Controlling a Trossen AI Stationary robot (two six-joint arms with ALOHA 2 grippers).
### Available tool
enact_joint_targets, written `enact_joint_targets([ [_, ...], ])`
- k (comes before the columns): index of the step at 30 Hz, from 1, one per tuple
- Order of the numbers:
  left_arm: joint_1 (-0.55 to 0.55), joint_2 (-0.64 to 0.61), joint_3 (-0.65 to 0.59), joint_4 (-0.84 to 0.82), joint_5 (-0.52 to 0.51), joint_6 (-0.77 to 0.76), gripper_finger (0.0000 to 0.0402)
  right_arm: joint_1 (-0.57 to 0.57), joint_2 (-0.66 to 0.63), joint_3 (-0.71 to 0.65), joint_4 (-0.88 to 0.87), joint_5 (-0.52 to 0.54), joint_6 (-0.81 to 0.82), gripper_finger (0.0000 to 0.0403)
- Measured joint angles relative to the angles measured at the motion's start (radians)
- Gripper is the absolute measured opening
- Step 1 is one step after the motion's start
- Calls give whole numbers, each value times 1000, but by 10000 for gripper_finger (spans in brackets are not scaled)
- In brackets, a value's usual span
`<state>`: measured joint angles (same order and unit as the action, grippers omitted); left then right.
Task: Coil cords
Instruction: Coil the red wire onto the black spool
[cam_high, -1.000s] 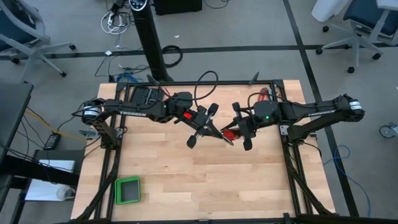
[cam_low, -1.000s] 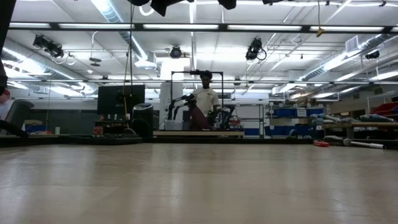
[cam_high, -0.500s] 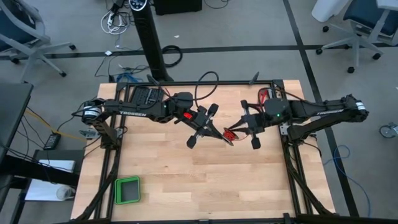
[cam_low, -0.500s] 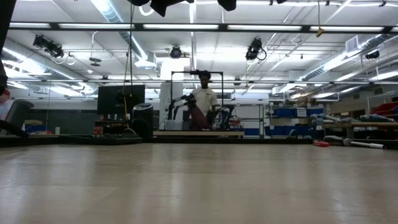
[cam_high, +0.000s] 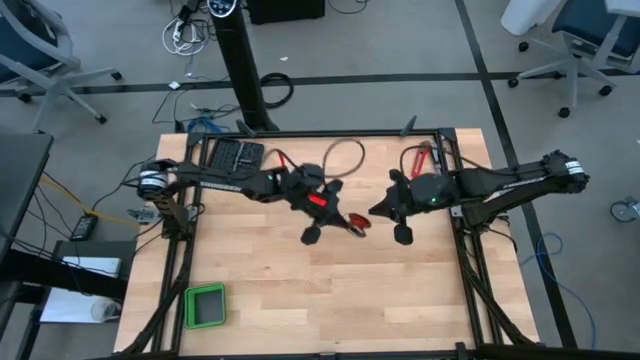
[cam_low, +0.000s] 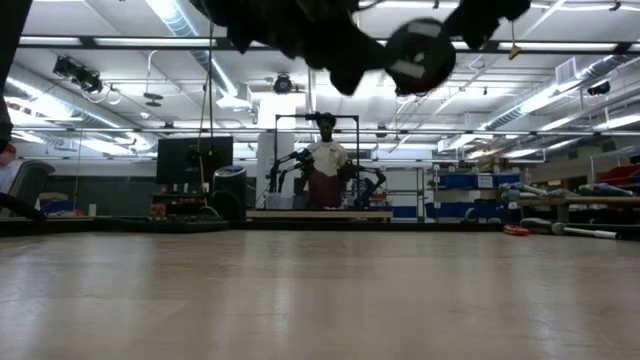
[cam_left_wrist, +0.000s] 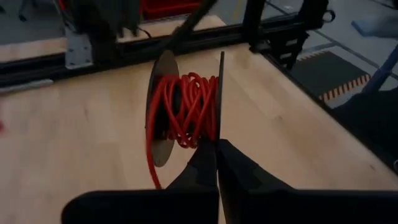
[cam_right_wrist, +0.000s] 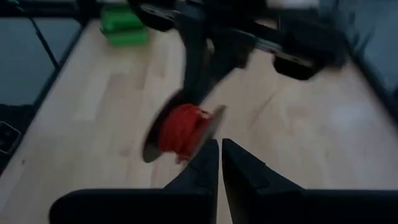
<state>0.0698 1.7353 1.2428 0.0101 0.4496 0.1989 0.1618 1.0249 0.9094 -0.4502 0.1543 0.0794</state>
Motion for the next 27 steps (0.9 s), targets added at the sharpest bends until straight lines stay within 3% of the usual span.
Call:
enact_joint_targets([
  [6,-19,42,-98,127,-37,-23,1,38,18,-71,25,45,66,18],
  [11,-22,46,-120,136,-81,-2,1,62,18,-152,202,62,60,25],
  [22,-24,44,-113,172,-125,57,1,27,60,-238,389,58,154,92],
  [27,-24,44,-113,180,-137,56,1,19,107,-239,415,59,149,104],
])
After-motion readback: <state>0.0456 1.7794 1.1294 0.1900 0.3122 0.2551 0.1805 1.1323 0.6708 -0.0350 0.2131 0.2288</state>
